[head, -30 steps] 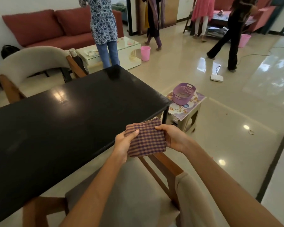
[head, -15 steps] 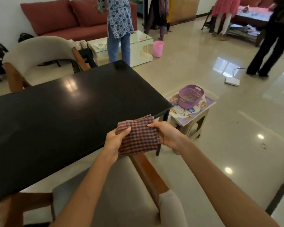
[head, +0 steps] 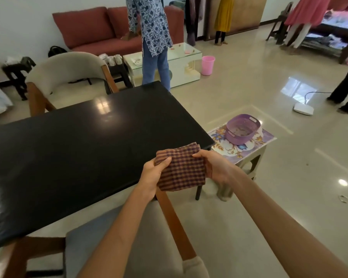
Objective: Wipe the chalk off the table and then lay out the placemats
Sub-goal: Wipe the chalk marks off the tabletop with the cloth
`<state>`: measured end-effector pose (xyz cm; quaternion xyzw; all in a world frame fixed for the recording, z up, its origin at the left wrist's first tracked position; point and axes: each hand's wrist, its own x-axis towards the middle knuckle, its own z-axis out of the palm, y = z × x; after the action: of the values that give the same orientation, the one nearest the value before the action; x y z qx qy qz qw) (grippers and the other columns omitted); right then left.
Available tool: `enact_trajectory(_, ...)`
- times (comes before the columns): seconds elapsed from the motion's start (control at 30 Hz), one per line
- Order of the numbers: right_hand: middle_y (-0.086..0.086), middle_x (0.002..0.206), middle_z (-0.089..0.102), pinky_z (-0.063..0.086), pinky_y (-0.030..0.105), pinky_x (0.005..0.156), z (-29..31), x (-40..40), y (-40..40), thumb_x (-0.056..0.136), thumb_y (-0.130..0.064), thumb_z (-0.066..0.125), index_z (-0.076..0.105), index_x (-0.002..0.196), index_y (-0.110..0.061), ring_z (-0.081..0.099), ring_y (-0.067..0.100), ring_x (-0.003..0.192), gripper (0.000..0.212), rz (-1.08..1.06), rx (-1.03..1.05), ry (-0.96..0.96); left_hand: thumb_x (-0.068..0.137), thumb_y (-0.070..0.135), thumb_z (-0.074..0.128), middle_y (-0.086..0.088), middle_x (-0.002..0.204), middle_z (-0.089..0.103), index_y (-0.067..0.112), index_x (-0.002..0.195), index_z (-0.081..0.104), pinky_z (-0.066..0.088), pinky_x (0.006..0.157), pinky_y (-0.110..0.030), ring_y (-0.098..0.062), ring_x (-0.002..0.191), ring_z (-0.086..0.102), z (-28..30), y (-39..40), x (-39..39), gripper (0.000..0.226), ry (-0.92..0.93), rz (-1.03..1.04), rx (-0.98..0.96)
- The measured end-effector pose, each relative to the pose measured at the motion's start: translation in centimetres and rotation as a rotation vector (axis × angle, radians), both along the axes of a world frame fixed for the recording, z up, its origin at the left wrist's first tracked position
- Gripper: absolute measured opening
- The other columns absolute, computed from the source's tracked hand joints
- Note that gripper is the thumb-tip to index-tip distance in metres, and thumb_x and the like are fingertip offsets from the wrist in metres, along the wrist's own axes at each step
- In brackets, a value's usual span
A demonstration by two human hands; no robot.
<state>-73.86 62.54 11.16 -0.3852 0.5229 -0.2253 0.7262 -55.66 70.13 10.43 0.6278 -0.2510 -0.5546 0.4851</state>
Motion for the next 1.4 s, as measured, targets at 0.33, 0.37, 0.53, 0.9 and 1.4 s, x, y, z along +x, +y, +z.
enact_trajectory(0.33,0.010,0.119,0.065,0.047,0.044,0.099,-1.8,-3.4,-6.0,0.094,-0.020,0.054,0.058,0.115,-0.013,0.061,0.027,0.111,0.023,0.013,0.058,-0.025,0.092,0.026,0.060,-0.005,0.104,0.073,0.013,0.111,0.067,0.052,0.088,-0.039,-0.022,0.098,0.068,0.0,-4.5,-3.8,0.024,0.032,0.008,0.012)
enact_trajectory(0.37,0.010,0.119,0.065,0.048,0.044,0.099,-1.9,-4.1,-7.0,0.094,-0.020,0.054,0.058,0.115,-0.013,0.061,0.027,0.110,0.023,0.027,0.058,-0.024,0.092,0.026,0.060,-0.005,0.104,0.073,0.013,0.111,0.067,0.052,0.087,-0.038,-0.022,0.099,0.068,-0.1,-5.3,-4.6,0.024,0.036,0.011,0.016)
enact_trajectory(0.53,0.010,0.110,0.067,0.051,0.038,0.083,-1.5,-8.7,-13.4,0.092,-0.014,0.055,0.060,0.116,-0.008,0.062,0.026,0.102,0.025,0.081,0.030,-0.044,0.091,0.025,0.061,-0.006,0.105,0.073,0.013,0.111,0.068,0.052,0.088,-0.039,-0.022,0.099,0.069,-0.4,-10.5,-9.4,0.023,0.104,0.092,0.017)
enact_trajectory(0.9,0.005,0.086,0.065,0.050,0.034,0.069,-1.0,-19.4,-24.8,0.092,-0.011,0.049,0.059,0.104,-0.005,0.062,0.020,0.080,0.016,0.120,0.004,-0.048,0.092,0.020,0.059,-0.008,0.105,0.072,0.010,0.110,0.066,0.054,0.074,-0.032,-0.021,0.095,0.068,0.9,-21.5,-21.1,0.021,0.104,0.138,0.006)
enact_trajectory(1.4,0.011,0.108,0.067,0.051,0.039,0.073,-3.9,-24.0,-39.9,0.097,-0.014,0.045,0.057,0.113,-0.006,0.064,0.026,0.100,0.022,0.172,0.128,-0.062,0.090,0.023,0.062,-0.009,0.108,0.071,0.010,0.110,0.064,0.054,0.077,-0.034,-0.023,0.099,0.067,-2.5,-36.5,-25.7,0.024,0.114,0.157,0.083)
